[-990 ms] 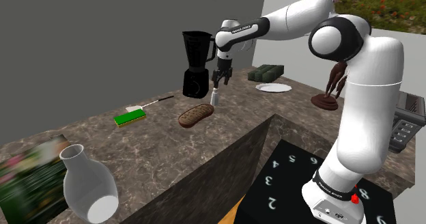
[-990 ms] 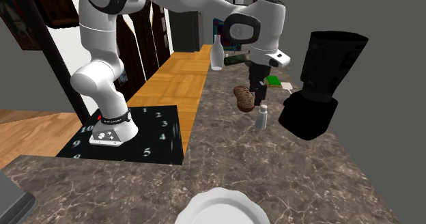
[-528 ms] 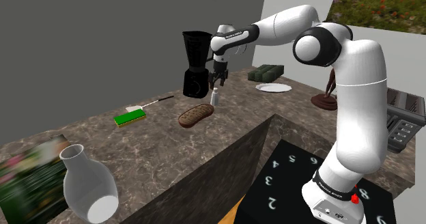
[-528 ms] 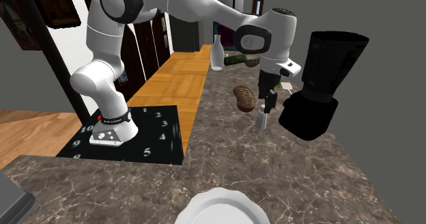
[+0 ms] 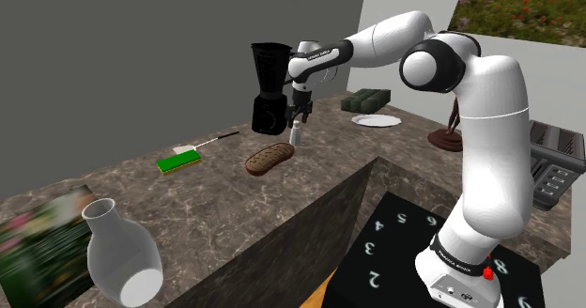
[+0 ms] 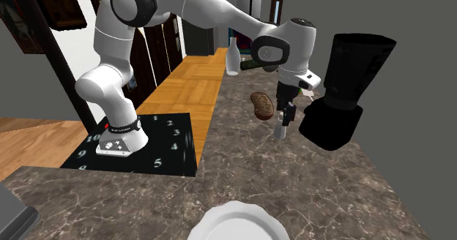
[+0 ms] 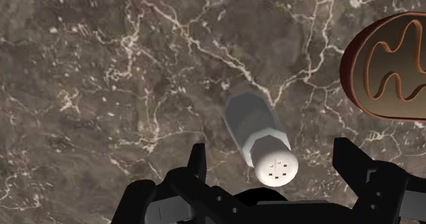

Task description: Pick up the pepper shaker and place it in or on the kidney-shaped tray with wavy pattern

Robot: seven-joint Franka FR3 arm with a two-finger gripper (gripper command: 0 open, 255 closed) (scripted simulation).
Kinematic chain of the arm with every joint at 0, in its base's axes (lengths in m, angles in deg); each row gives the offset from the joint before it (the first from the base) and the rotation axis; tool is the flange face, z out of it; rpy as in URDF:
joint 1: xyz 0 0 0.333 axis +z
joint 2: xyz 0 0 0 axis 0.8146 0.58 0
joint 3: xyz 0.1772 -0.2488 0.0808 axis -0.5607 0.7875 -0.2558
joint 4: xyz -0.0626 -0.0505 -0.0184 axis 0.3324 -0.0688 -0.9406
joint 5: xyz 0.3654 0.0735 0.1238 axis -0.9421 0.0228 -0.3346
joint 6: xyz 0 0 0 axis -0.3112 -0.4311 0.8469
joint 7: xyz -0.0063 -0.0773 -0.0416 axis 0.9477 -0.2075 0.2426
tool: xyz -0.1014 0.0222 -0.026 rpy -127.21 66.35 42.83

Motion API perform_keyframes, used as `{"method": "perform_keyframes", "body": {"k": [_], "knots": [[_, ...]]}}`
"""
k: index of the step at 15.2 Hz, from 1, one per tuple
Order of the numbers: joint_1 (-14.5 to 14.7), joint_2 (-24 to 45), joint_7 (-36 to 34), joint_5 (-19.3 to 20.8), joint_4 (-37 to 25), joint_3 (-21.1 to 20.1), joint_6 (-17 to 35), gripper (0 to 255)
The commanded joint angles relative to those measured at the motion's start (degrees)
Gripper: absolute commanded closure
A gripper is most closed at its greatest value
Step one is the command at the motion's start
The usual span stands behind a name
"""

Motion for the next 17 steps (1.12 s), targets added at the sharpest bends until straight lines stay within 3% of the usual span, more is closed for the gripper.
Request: {"method": "perform_keyframes", "body": {"k": [1, 3, 4, 13, 17], "knots": [[-0.01, 0.01, 0.02, -0.01, 0.02, 0.00, 0.04, 0], [0.00, 0.01, 0.01, 0.00, 0.02, 0.00, 0.04, 0], [0.00, 0.01, 0.01, 0.00, 0.02, 0.00, 0.04, 255], [-0.01, 0.01, 0.02, -0.01, 0.02, 0.00, 0.04, 255], [0.01, -1.02, -0.36, 0.30, -1.53, 0.13, -2.52, 255]]}}
